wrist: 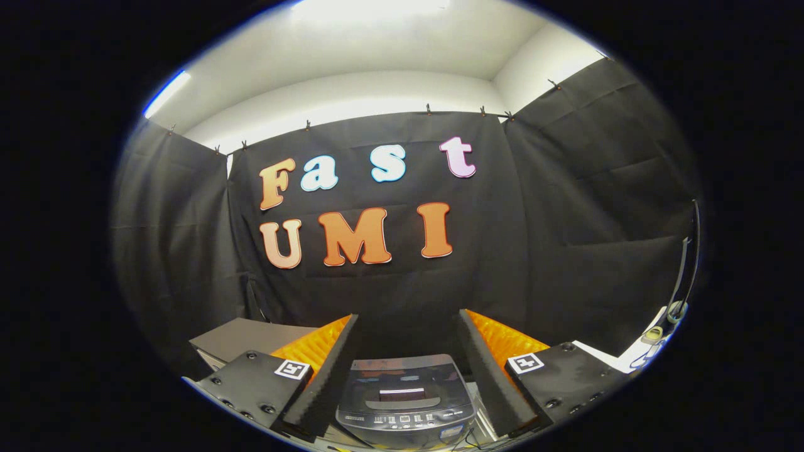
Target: Put the clothes into the washing machine and then close the washing machine lid.
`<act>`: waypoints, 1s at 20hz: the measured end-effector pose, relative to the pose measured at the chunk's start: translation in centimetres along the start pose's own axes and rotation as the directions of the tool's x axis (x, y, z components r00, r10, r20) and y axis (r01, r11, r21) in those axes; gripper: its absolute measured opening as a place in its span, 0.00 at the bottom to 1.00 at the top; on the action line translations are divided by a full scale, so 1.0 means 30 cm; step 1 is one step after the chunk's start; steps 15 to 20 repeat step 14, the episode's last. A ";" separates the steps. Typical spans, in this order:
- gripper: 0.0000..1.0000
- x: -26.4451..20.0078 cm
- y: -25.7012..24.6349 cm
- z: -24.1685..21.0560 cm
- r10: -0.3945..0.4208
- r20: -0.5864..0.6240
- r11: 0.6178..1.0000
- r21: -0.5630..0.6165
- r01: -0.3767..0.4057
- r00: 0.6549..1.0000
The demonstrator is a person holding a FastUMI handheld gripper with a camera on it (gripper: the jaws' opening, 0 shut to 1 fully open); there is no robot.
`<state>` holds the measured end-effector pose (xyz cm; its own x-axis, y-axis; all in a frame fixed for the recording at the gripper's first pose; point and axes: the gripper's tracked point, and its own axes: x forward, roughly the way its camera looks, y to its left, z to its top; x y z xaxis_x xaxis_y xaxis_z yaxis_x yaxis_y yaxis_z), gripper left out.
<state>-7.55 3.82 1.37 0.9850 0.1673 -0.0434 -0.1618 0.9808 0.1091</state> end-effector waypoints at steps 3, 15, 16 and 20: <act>0.99 -0.025 -0.036 0.011 -0.007 0.010 1.000 0.007 0.007 1.000; 0.99 -0.034 -0.154 0.012 -0.035 0.017 0.999 -0.001 0.035 0.999; 0.99 -0.034 -0.154 0.012 -0.035 0.017 0.999 -0.001 0.035 0.999; 0.99 -0.034 -0.154 0.012 -0.035 0.017 0.999 -0.001 0.035 0.999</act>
